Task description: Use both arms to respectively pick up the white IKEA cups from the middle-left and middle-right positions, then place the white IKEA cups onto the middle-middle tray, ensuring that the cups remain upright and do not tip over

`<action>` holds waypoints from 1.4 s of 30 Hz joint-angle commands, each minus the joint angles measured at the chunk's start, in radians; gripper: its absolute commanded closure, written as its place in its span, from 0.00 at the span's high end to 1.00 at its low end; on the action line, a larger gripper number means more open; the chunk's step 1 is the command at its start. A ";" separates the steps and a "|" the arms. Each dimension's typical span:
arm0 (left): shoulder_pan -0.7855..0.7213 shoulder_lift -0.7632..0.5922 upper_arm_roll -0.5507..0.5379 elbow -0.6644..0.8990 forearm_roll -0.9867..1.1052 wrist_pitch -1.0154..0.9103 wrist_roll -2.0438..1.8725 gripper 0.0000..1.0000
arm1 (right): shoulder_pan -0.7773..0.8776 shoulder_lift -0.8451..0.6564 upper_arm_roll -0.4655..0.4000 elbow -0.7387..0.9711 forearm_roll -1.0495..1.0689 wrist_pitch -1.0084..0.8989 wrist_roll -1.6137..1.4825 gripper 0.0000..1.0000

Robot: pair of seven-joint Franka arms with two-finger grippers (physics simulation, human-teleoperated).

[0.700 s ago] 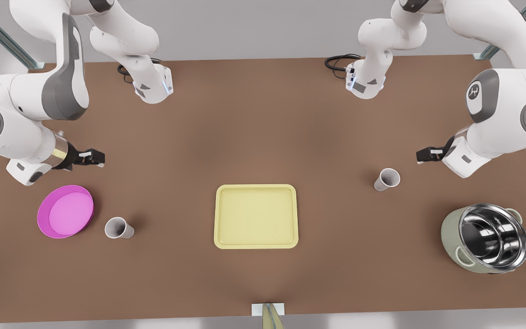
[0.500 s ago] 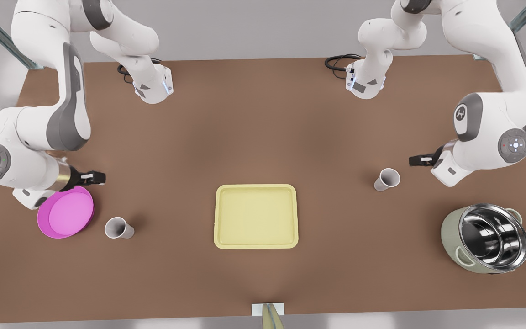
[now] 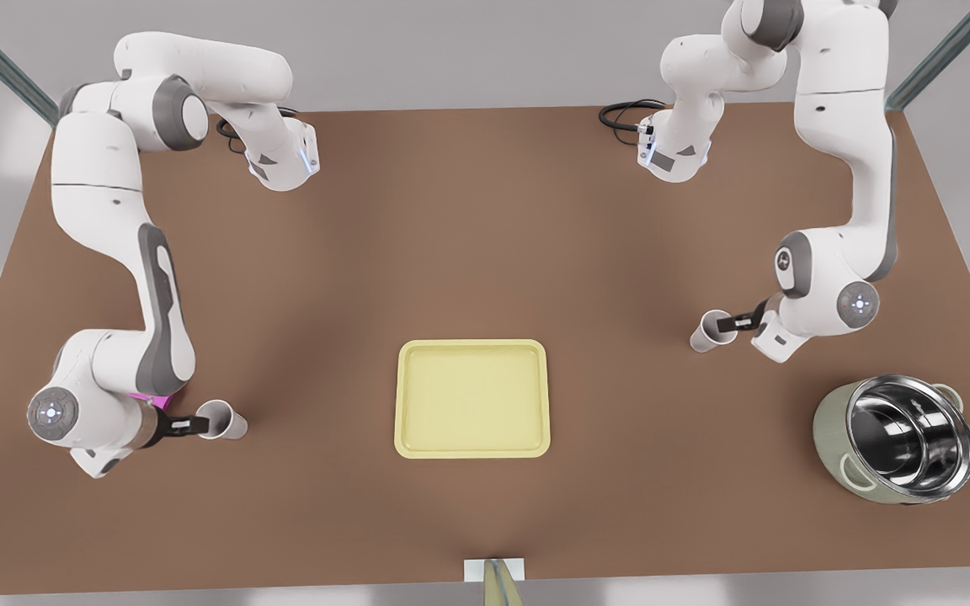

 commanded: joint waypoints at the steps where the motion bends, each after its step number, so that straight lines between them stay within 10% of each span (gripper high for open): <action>1: 0.001 0.008 0.000 -0.004 -0.004 0.070 0.015 1.00 | -0.006 0.004 0.000 -0.013 0.010 0.064 -0.030 1.00; 10: 0.010 0.043 0.000 -0.122 0.005 0.254 0.050 1.00 | -0.030 0.033 0.000 -0.078 0.015 0.064 -0.046 1.00; 12: 0.010 0.040 -0.001 -0.121 0.004 0.261 0.049 0.48 | -0.035 0.042 0.000 -0.082 0.015 0.064 -0.047 1.00; 16: 0.009 0.037 -0.001 -0.114 -0.004 0.258 0.043 0.21 | -0.035 0.050 0.000 -0.087 0.016 0.064 -0.047 1.00; 24: -0.037 -0.019 -0.003 -0.010 -0.004 0.133 0.006 0.21 | -0.032 0.050 0.008 -0.067 0.010 0.064 -0.041 0.35; 28: -0.087 0.188 -0.141 0.454 0.001 -0.154 -0.402 0.21 | -0.030 0.042 0.017 -0.059 0.011 0.061 -0.052 0.21; 38: -0.274 0.623 -0.373 1.074 -0.039 -0.239 -0.735 0.21 | 0.005 0.004 0.311 -0.061 0.157 -0.015 0.146 0.21; 42: -0.324 0.669 -0.365 1.080 -0.035 -0.174 -0.764 0.21 | 0.216 0.006 0.308 -0.007 0.142 0.042 0.529 0.21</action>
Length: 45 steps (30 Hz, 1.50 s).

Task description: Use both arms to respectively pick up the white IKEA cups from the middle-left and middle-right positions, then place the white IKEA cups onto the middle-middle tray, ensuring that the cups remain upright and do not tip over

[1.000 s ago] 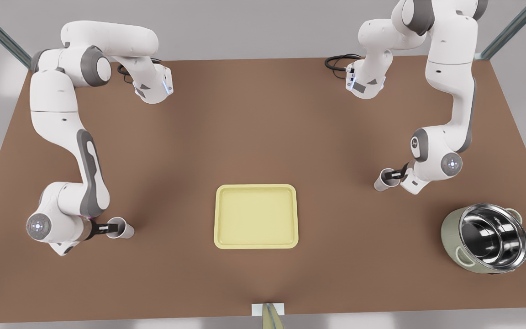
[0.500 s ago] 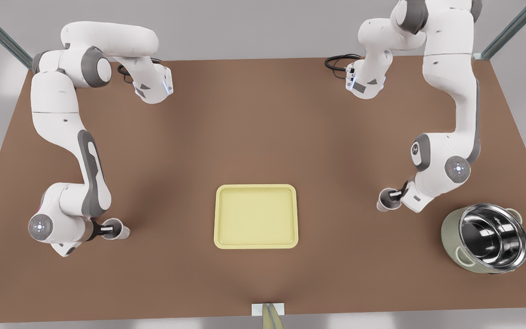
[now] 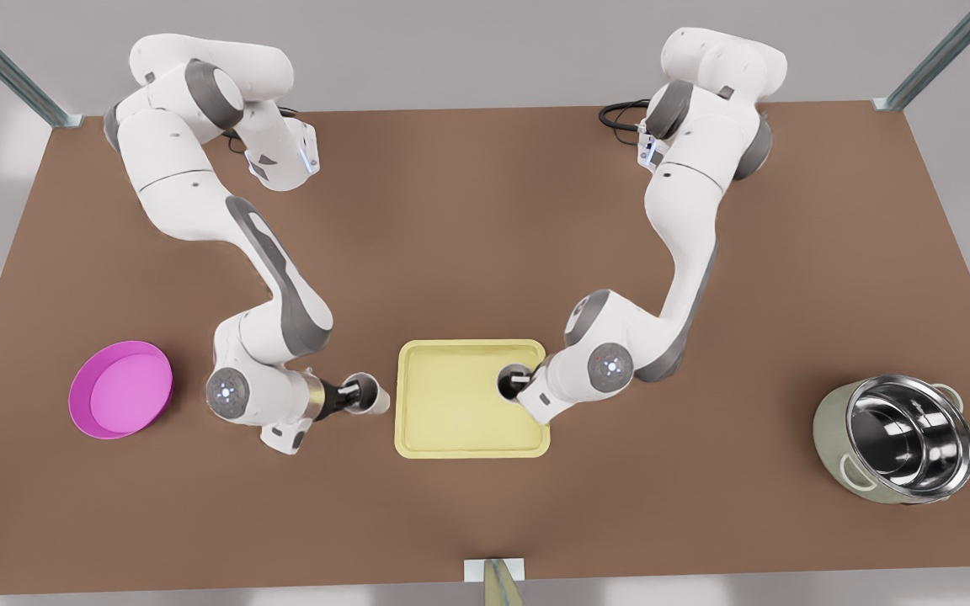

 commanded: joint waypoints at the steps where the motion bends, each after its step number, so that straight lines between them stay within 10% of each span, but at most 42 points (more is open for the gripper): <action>1: -0.009 0.023 0.000 0.003 -0.004 0.035 -0.365 0.21 | 0.066 0.008 0.000 0.029 0.003 0.035 0.543 0.21; 9: -0.016 0.064 0.000 -0.014 0.027 0.178 -0.359 0.26 | 0.226 0.073 -0.015 0.034 -0.161 0.171 0.882 0.21; 10: -0.014 0.063 0.000 -0.014 0.027 0.178 -0.345 0.67 | 0.226 0.073 -0.015 0.032 -0.163 0.171 0.882 0.21; 14: -0.017 0.058 -0.001 -0.014 0.048 0.173 -0.347 1.00 | 0.224 0.080 -0.021 0.023 -0.166 0.167 0.884 0.21; 21: 0.032 -0.039 0.000 -0.007 0.082 -0.113 -0.345 1.00 | 0.224 0.108 -0.029 0.015 -0.166 0.162 0.884 0.21; 26: 0.268 -0.362 0.005 0.024 0.278 -0.559 -0.125 1.00 | 0.224 0.125 -0.030 0.015 -0.170 0.165 0.885 0.21; 28: 0.267 -0.592 0.065 -0.179 0.324 -0.588 0.329 1.00 | 0.224 0.128 -0.030 0.017 -0.177 0.167 0.885 1.00; 29: 0.235 -0.726 0.118 -0.367 0.265 -0.417 0.384 1.00 | 0.224 0.128 -0.029 0.017 -0.175 0.168 0.885 1.00; 40: 0.268 -0.744 0.140 -0.333 0.168 -0.658 0.342 1.00 | 0.172 0.047 -0.021 0.018 -0.174 0.070 0.841 1.00; 45: 0.268 -0.744 0.140 -0.333 0.166 -0.657 0.344 1.00 | -0.078 -0.027 -0.029 0.043 -0.178 -0.175 0.294 1.00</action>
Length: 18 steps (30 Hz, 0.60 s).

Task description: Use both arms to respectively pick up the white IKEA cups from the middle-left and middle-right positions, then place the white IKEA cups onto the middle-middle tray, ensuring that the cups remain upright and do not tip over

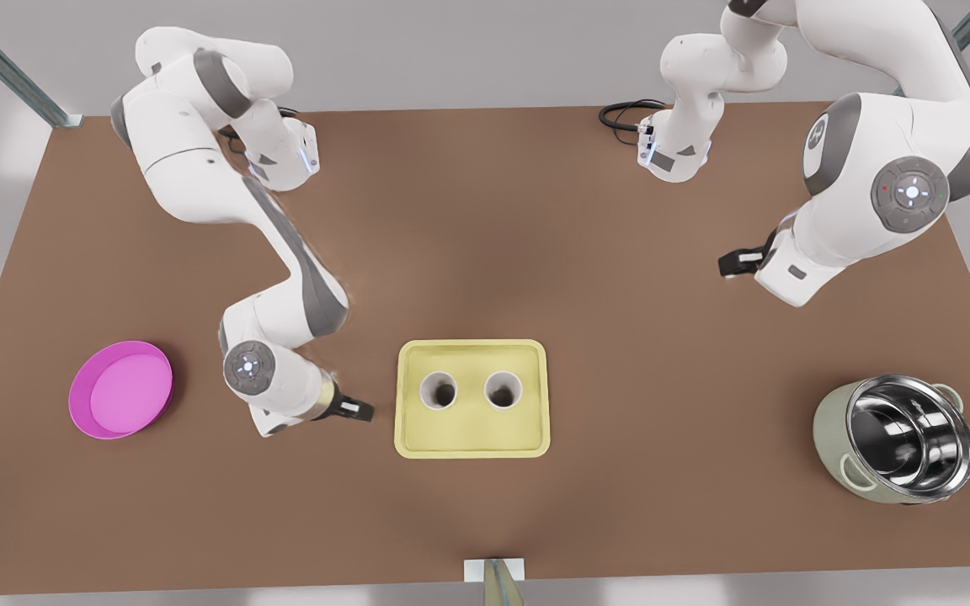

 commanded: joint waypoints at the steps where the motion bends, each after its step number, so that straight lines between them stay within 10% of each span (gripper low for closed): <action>1: 0.000 -0.001 0.000 0.000 -0.002 -0.027 0.199 1.00 | -0.081 0.008 -0.027 0.008 -0.033 -0.162 -0.515 1.00; 5: 0.000 -0.001 0.000 -0.001 -0.002 -0.027 0.199 1.00 | -0.086 -0.167 -0.059 0.025 -0.063 -0.336 -0.713 1.00; 8: 0.012 -0.001 0.000 -0.001 -0.029 -0.031 0.199 1.00 | 0.120 -0.455 -0.343 -0.121 0.029 -0.397 -0.741 1.00; 18: 0.026 0.000 0.000 -0.004 -0.031 -0.033 0.199 1.00 | 0.012 -0.586 -0.264 -0.227 0.028 -0.400 -0.734 1.00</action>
